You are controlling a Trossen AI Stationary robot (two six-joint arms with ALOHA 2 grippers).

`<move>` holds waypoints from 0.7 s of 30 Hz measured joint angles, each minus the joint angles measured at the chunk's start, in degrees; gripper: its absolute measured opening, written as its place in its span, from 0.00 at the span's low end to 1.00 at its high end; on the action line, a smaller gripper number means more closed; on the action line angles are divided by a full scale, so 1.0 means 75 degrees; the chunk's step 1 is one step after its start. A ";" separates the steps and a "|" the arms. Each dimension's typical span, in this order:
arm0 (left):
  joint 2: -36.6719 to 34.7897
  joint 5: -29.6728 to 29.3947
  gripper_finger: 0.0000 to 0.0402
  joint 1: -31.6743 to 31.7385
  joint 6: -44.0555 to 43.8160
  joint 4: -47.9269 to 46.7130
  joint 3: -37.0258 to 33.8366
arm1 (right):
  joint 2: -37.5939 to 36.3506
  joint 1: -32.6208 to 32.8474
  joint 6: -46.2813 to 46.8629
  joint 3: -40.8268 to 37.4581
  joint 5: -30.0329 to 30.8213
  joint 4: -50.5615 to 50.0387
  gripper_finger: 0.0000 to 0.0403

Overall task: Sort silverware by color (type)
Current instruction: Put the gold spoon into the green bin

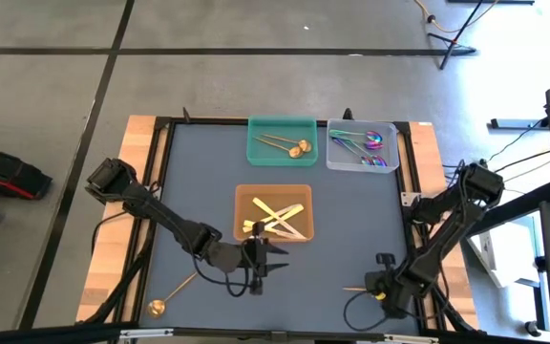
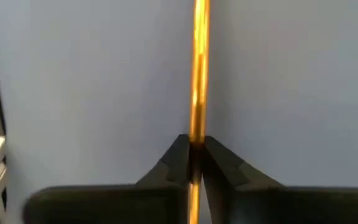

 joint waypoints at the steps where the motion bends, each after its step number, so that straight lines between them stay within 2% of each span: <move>1: 0.0000 -0.0041 0.31 -0.0014 -0.0061 0.0004 0.0000 | -0.0004 -0.0067 -0.0190 0.0000 -0.0066 -0.0015 0.05; 3: 0.0000 -0.0050 0.31 -0.0006 -0.0158 0.0091 0.0000 | -0.0063 -0.0194 -0.0704 -0.0003 -0.0136 -0.0025 0.02; 6: -0.0004 -0.0052 0.31 0.0000 -0.0110 0.0252 0.0000 | -0.0315 -0.0487 -0.1415 -0.0020 0.0085 -0.0001 0.06; 12: -0.0165 -0.0073 0.31 -0.0060 0.0448 -0.0011 0.0000 | -0.1516 -0.1410 -0.3161 -0.0023 0.0487 -0.0278 0.02; 16: -0.0508 -0.0311 0.31 -0.0215 0.0683 -0.0597 0.0000 | -0.2631 -0.2433 -0.4474 -0.0023 0.0950 -0.0584 0.02; 21: -0.0868 -0.0677 0.31 -0.0405 0.1062 -0.1269 0.0000 | -0.3899 -0.4359 -0.6102 0.0182 0.1220 -0.0647 0.04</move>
